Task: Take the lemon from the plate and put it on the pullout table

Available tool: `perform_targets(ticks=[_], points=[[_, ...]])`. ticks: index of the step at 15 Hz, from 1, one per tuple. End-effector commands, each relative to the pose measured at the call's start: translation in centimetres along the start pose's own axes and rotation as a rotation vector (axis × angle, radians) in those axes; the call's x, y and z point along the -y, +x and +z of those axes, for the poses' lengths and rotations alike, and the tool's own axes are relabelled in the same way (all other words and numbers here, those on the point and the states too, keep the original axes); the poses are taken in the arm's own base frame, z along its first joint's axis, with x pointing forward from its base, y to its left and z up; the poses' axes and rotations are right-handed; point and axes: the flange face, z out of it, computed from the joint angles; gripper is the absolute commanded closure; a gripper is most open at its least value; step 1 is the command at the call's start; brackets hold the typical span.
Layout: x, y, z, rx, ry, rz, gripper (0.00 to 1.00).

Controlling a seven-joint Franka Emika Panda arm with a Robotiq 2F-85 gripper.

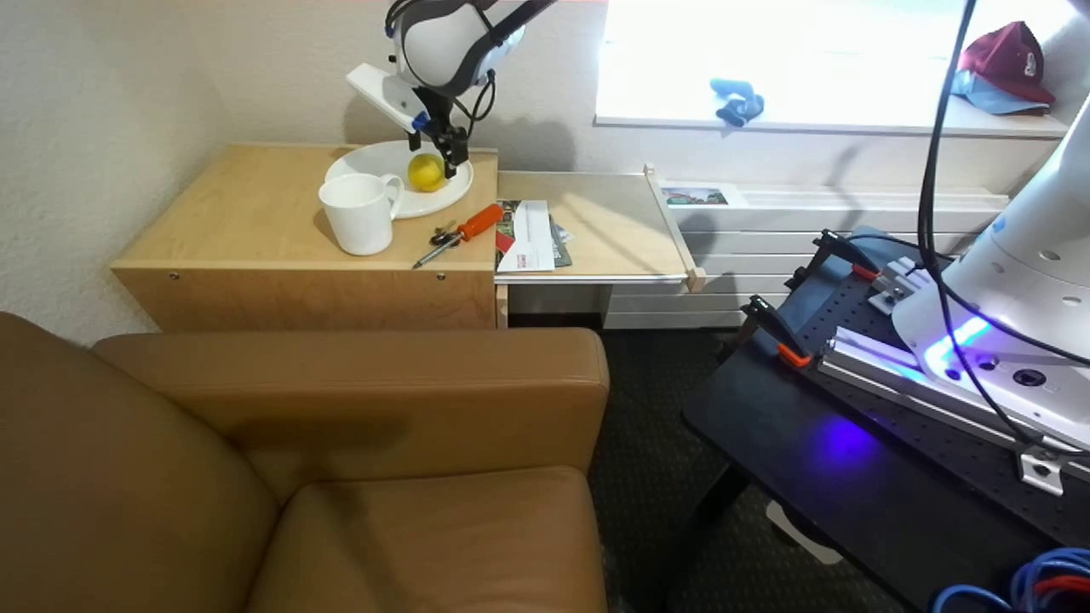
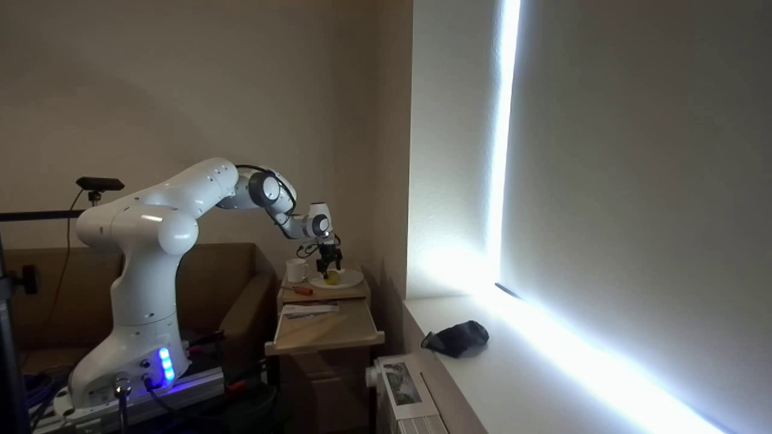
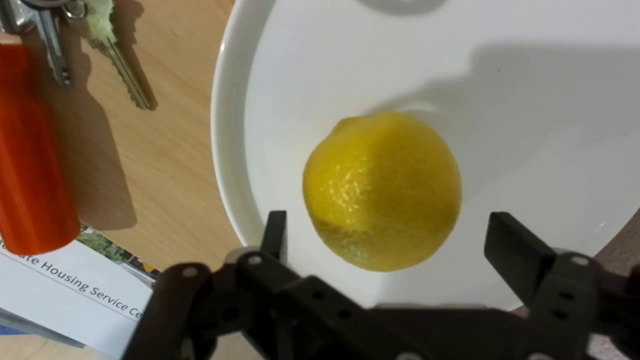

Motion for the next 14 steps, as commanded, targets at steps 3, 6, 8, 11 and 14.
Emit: perform_targets(ticks=[3,6,8,11,14], points=[[0.1,-0.8,0.2,-0.005,0.022,0.0,0.0],[0.0,-0.5,0.0,0.002,0.001,-0.005,0.0],[-0.1,-0.8,0.1,0.033,-0.005,-0.02,0.0],[-0.4,-1.7,0.3,0.027,-0.02,-0.035,0.0],[-0.4,-1.8,0.3,0.008,-0.006,-0.035,0.34]])
